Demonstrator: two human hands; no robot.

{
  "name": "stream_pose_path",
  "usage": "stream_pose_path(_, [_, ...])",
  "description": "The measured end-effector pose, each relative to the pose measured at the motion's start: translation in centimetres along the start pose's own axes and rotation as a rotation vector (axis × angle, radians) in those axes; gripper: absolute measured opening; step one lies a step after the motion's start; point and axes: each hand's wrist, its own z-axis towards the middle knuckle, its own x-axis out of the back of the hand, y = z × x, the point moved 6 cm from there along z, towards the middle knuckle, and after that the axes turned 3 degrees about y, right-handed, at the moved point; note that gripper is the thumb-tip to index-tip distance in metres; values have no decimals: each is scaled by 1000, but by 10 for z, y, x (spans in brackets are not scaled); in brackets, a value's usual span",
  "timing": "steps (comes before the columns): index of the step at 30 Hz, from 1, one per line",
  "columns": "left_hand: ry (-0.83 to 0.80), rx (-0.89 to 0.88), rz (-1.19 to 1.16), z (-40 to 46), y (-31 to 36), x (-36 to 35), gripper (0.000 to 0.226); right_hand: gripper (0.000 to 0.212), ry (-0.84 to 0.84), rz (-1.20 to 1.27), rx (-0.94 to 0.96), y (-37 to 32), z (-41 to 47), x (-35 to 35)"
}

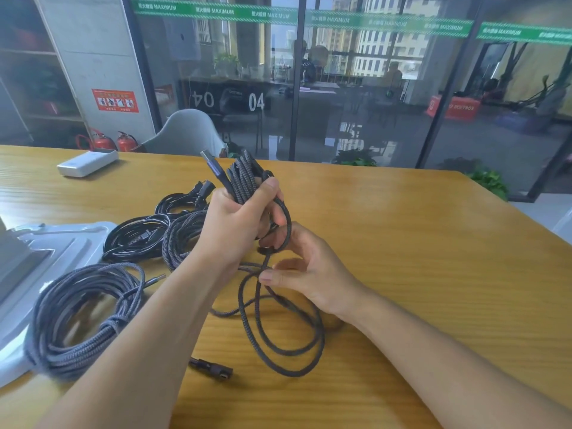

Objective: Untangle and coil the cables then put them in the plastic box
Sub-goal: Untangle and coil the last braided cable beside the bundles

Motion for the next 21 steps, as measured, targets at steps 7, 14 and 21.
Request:
stream_pose_path(7, [77,-26,169,4,2,13,30,35,170,-93,-48,8,-1,29])
stream_pose_path(14, [162,-54,278,11,1,31,38,22,296,370,-152,8,-1,54])
stream_pose_path(21, [195,-46,314,10,-5,29,49,12,383,103,-85,-8,-2,68])
